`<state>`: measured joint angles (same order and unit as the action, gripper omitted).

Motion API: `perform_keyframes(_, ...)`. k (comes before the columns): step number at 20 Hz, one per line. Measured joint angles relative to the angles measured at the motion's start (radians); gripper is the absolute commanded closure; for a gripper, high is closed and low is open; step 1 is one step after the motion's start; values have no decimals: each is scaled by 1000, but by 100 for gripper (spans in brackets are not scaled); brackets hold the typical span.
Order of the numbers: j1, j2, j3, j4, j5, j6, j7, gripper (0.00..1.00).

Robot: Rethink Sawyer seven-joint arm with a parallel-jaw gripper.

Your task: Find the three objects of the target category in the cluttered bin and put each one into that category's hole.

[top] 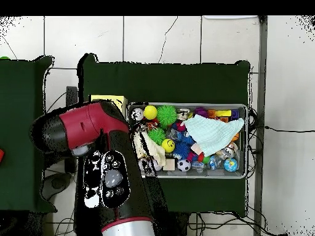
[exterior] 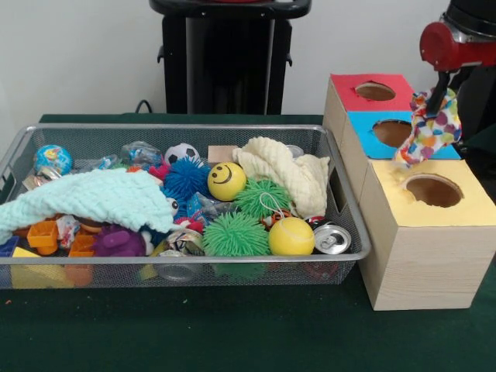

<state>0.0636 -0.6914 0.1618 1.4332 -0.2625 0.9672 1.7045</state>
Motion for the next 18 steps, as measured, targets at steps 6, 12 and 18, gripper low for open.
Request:
perform_keyframes(6,6,37,-1,-2,0,-72,0,100)
perform_keyframes(12,17,75,-2,-20,0,-118,0,100)
perform_keyframes(18,31,103,-2,-68,0,-118,0,100)
